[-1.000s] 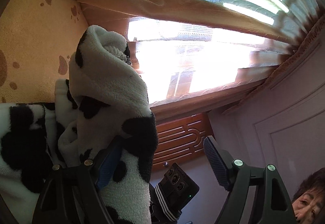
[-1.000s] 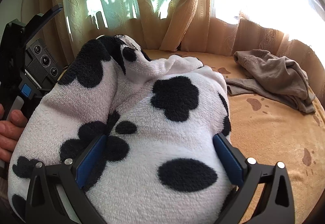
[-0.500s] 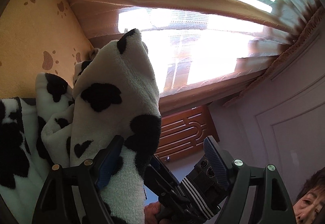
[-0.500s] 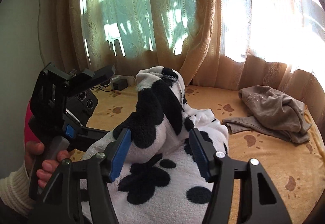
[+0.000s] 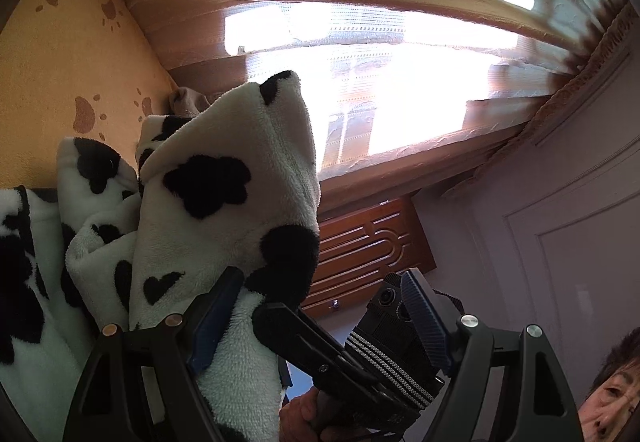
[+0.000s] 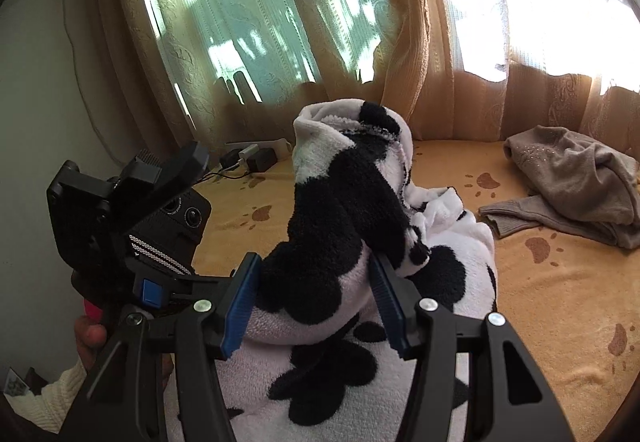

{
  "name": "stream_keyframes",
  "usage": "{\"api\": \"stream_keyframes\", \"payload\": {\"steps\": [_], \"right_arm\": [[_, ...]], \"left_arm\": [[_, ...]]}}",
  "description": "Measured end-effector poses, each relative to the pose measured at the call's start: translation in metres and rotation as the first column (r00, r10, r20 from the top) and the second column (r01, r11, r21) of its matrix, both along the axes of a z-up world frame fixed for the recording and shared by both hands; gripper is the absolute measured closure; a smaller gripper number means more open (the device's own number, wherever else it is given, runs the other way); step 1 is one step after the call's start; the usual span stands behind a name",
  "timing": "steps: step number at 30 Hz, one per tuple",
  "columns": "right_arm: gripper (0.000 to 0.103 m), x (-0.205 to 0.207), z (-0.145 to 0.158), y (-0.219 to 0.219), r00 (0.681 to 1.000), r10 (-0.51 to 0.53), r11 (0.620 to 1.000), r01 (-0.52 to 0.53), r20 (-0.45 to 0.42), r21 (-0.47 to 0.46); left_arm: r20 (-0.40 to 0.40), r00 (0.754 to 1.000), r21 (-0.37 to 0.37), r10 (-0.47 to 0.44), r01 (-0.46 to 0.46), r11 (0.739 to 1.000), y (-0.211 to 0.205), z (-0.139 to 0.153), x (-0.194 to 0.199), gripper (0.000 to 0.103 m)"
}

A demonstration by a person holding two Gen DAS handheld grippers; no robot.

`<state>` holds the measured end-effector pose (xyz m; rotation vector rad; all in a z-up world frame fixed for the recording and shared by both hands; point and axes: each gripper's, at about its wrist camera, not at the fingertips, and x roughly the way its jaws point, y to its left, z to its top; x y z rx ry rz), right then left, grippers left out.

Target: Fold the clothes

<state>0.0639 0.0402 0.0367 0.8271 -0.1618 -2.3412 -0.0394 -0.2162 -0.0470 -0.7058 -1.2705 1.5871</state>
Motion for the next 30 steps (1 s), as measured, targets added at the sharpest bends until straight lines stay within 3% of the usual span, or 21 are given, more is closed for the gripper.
{"api": "stream_keyframes", "payload": {"steps": [3,5,12,14,18,21,25,28,30], "right_arm": [[0.071,0.005,-0.005,0.005,1.0,0.013,1.0,-0.013,-0.008,-0.015],[0.076,0.009,-0.008,0.009,1.0,0.018,1.0,-0.018,-0.013,-0.018],[0.079,0.019,-0.013,0.033,1.0,0.011,0.996,-0.01,0.003,-0.085],[0.079,0.021,-0.014,0.04,1.0,0.009,0.995,-0.008,0.008,-0.104],[0.079,0.025,-0.016,0.047,1.0,0.011,0.992,-0.01,0.01,-0.125],[0.079,0.024,-0.016,0.042,1.0,0.016,0.992,-0.015,0.002,-0.123],[0.079,0.026,-0.017,0.04,1.0,0.028,0.993,-0.029,-0.009,-0.112],[0.078,0.028,-0.018,0.039,0.999,0.038,0.994,-0.04,-0.016,-0.102],[0.072,0.028,-0.018,0.039,0.999,0.044,0.994,-0.046,-0.021,-0.103]], "left_arm": [[0.02,1.0,0.023,-0.01,0.009,1.0,-0.003,-0.003,0.0,0.021],[0.033,0.999,0.03,-0.007,0.006,1.0,-0.006,-0.006,0.001,0.021],[0.075,0.99,0.013,0.119,-0.12,0.993,-0.051,-0.023,0.014,0.02],[0.092,0.989,-0.033,0.116,-0.114,0.993,-0.055,-0.022,0.009,0.02],[0.098,0.995,-0.17,0.022,-0.005,0.985,-0.035,-0.015,-0.002,0.02],[0.045,0.996,-0.302,-0.077,0.087,0.949,-0.008,-0.002,-0.002,0.019],[-0.041,0.991,-0.475,-0.128,0.094,0.875,0.016,0.011,0.002,0.019],[-0.052,0.986,-0.524,-0.16,0.109,0.845,0.027,0.013,0.001,0.019],[-0.054,0.985,-0.542,-0.164,0.109,0.833,0.029,0.013,0.001,0.02]]}}
